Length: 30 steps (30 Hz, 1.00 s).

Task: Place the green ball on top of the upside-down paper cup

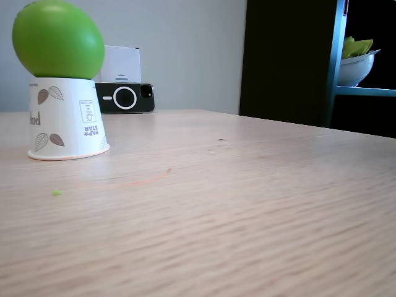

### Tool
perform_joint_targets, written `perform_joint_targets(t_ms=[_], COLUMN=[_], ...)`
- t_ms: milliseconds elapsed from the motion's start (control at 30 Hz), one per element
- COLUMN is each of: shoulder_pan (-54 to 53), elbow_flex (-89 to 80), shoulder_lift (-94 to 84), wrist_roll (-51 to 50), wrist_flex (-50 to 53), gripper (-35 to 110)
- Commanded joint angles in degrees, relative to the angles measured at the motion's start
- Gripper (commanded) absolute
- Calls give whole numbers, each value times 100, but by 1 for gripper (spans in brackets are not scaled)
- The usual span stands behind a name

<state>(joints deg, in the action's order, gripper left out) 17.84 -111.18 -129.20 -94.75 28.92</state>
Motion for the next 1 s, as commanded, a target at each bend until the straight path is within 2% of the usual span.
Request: perform_joint_targets(t_ms=[0,267,400,700,967], shoulder_pan=[-510,-1362,-1494,-1538,-1529], elbow_flex=[-439,-2575,-3647,-5616,-6442], shoulder_lift=[-844,-2602,-3568,-5273,-5933], wrist_roll=[88,114,114,255,457], wrist_flex=[686,2848,3577,4438,4799], gripper=[0,0,0,0,0])
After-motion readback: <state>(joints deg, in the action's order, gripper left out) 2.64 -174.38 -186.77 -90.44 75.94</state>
